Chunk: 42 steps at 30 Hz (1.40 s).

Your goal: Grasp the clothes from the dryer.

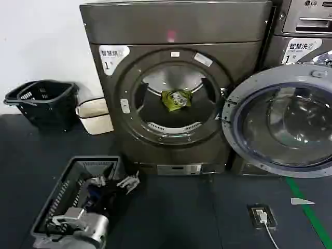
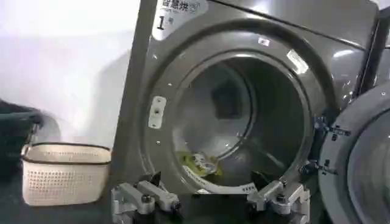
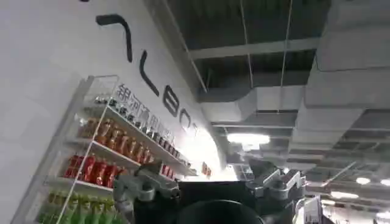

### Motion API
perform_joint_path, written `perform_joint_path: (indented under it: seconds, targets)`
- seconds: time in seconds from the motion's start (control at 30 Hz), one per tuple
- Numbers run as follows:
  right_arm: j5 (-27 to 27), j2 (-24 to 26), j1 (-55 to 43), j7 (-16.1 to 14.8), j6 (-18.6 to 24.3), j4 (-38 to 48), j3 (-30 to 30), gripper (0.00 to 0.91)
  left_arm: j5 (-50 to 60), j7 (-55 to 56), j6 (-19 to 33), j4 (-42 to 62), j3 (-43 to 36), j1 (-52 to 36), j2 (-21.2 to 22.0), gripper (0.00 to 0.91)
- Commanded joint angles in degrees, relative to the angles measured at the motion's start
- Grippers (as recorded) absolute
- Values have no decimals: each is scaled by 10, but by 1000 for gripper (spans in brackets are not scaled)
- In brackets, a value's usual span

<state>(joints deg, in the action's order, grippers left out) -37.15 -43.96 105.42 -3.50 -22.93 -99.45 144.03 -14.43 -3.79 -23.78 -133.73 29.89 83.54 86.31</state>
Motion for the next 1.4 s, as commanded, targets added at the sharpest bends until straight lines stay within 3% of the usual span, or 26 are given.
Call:
perform_joint_path:
  seconds: [0.03, 1.4]
  targets:
    - [-10, 1, 2, 2, 12, 1, 1, 907, 1, -2, 1, -1, -1, 0, 0, 907]
    - [-45, -5, 1, -6, 37, -3, 6, 907, -3, -5, 3, -20, -3, -1, 9, 907]
